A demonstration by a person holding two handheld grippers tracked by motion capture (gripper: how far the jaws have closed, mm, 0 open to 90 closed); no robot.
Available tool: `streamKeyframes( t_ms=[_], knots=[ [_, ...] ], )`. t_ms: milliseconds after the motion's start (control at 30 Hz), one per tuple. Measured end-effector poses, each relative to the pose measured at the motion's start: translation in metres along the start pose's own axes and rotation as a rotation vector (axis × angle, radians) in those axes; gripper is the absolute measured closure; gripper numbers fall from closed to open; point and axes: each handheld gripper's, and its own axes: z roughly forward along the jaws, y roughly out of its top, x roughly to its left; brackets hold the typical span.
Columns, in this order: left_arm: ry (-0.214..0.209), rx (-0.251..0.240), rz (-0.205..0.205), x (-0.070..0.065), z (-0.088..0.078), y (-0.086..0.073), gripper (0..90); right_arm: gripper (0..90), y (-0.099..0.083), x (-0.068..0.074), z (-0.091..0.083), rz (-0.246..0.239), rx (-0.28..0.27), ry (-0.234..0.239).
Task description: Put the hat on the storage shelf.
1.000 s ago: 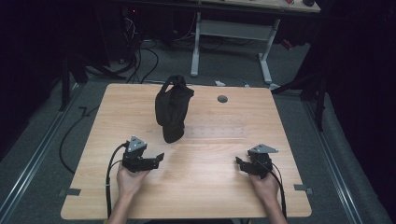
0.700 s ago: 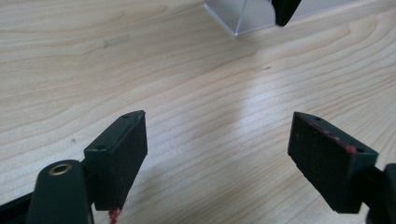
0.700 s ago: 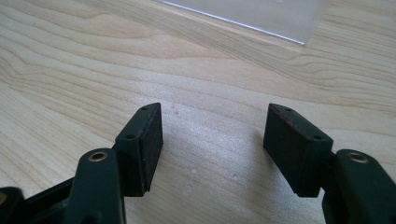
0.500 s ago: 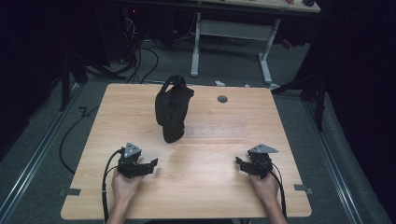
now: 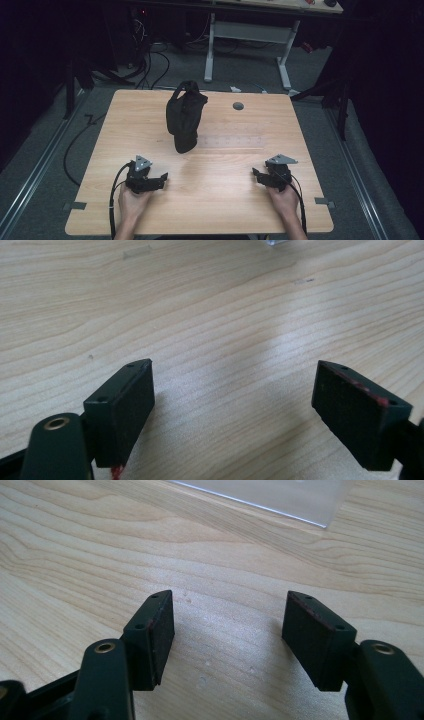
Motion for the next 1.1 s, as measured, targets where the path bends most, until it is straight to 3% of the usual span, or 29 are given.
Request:
streamKeyframes(
  t_ms=[133,300,1100],
  knots=[
    [0.008,0.012,0.014,-0.0003,0.001,-0.0012,17.7,37.8,0.0,0.0001,0.0,0.001,0.0,-0.001],
    [0.029,0.016,0.06,-0.0033,0.0024,-0.0049,17.9,37.8,0.0,0.0,0.0001,-0.001,-0.001,-0.001],
    [0.038,0.01,0.048,-0.0036,0.0027,-0.0046,18.8,37.8,0.0,0.0001,0.0001,0.001,0.0,-0.002]
  ],
)
